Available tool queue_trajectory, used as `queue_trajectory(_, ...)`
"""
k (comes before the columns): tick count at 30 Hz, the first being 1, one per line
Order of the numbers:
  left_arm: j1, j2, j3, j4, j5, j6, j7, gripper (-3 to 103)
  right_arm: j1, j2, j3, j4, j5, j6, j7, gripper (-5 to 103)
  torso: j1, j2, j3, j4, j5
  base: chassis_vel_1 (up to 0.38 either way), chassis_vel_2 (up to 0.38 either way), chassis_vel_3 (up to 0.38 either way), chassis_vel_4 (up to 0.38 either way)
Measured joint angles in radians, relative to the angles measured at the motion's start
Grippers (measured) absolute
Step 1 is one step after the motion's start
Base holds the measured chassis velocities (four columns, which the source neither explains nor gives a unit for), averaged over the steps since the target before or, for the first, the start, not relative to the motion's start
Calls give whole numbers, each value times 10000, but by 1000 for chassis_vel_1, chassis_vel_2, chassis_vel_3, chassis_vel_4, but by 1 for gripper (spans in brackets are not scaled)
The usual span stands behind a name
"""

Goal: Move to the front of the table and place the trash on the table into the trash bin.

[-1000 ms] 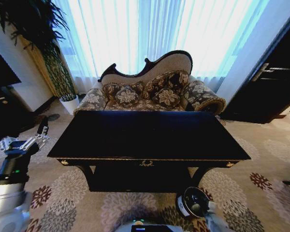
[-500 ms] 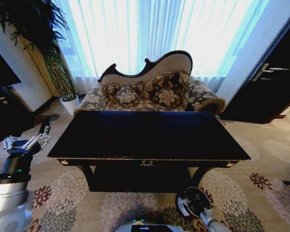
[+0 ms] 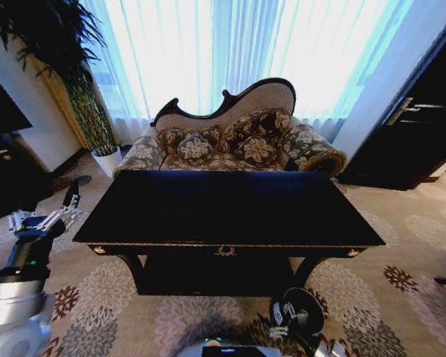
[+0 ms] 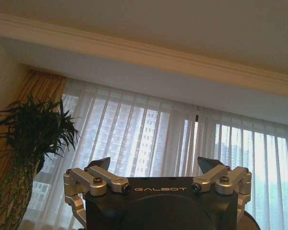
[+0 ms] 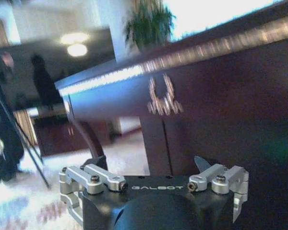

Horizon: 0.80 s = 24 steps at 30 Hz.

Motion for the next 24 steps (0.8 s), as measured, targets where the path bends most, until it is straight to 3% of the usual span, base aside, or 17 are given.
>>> queue_trajectory(7, 89, -11, -113, 0, -51, -41, 6, 100, -274, 37, 544, 2173, 483, -348, 918, 100, 0, 0, 0, 2, -1, 0, 0, 0, 0)
queue_trajectory(9, 151, -33, -153, 0, -68, 11, 36, 100, -269, 63, 921, 2995, 520, -712, 2230, 100, 0, 0, 1, 1, 0, 0, 0, 0, 0)
queue_trajectory(11, 165, -36, -163, 0, -67, 51, 38, 100, -263, 70, 1019, 3202, 508, -825, 2632, 100, 1, 0, 0, 2, 0, 0, 0, 0, 0)
queue_trajectory(14, 200, -46, -201, 0, -4, 482, -215, 100, -159, 182, 1620, 4539, 419, -1674, 4846, 100, 0, -1, 0, 2, -1, 0, 0, 0, 0)
queue_trajectory(15, 200, -46, -201, 0, -4, 482, -215, 100, -159, 182, 1620, 4539, 419, -1674, 4846, 100, 0, -1, 0, 2, -1, 0, 0, 0, 0)
queue_trajectory(20, 149, -5, -241, 1, -11, 1237, -1359, 100, 703, 301, 2597, 5977, -218, -2912, 7802, 100, 0, -2, 1, 2, -2, 0, 0, 0, 0)
queue_trajectory(24, 108, 126, -425, 0, -320, 1616, -1953, 100, 1131, 229, 3285, 6472, -287, -3408, 8715, 100, 1, -2, 1, 3, 0, 0, 0, 0, 0)
